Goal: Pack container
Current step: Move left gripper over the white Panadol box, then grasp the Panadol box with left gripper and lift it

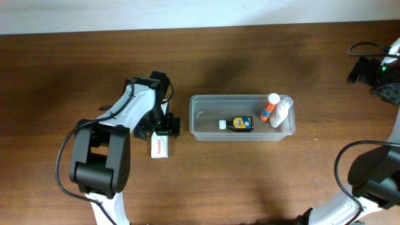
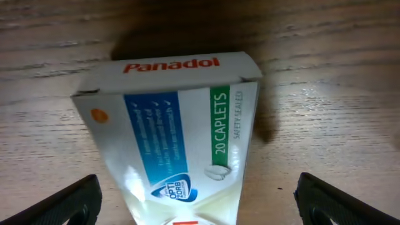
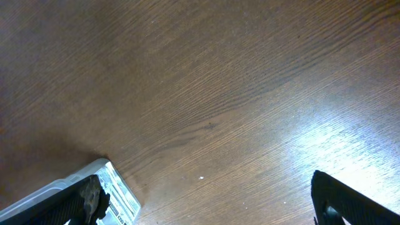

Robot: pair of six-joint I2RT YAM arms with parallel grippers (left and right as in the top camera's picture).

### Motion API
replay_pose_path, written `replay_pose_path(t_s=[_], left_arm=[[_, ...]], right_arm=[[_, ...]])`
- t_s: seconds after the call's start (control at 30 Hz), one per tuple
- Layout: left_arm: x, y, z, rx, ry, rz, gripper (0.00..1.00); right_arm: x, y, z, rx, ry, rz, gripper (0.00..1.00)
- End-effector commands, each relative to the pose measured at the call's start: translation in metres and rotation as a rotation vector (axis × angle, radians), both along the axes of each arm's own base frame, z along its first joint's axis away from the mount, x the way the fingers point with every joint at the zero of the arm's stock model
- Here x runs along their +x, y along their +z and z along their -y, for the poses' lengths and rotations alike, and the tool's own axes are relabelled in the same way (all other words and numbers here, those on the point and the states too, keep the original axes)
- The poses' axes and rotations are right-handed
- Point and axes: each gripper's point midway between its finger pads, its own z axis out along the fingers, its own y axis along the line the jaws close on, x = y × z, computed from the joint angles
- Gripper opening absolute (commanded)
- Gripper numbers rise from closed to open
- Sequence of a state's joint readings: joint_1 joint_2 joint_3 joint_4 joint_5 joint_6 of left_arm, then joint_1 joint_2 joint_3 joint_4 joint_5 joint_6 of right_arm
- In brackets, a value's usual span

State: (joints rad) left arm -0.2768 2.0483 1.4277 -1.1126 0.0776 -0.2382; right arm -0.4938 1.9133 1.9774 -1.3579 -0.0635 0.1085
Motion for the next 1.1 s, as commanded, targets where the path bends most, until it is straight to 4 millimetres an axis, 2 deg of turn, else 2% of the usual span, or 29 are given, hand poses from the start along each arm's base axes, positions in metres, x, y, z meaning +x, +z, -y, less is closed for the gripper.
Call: replay_pose_path(t_s=[0.0,0.53,0.6,0.63,0.83,1.07], left_arm=[[0.003,-0.004,-0.003,0.005,-0.009,-0.002,0.99],[-0.009,-0.017,-0.007,0.013,0.003,-0.029,0.98],[-0.009,-0.017,-0.007,0.013,0.003,-0.029,0.89],[-0.009,-0.017,-0.007,0.013,0.003,-0.029,0.8],[-0.011,-0.017,-0.008,0.015,0.003,-0.037,0.62],[-0.011,-0.017,-0.008,0.016,0.002,-0.038,0.54]], right_arm=[[-0.001,0.0,0.0,-0.009,-0.005,-0.005,0.98],[-0.001,0.0,0.0,-0.009,-0.005,-0.005,0.98],[-0.001,0.0,0.0,-0.009,-0.005,-0.005,0.98],[-0.001,0.0,0.0,-0.009,-0.005,-0.005,0.98],[-0.001,0.0,0.0,-0.009,-0.005,-0.005,0.98],[-0.001,0.0,0.0,-0.009,-0.005,-0.005,0.98]])
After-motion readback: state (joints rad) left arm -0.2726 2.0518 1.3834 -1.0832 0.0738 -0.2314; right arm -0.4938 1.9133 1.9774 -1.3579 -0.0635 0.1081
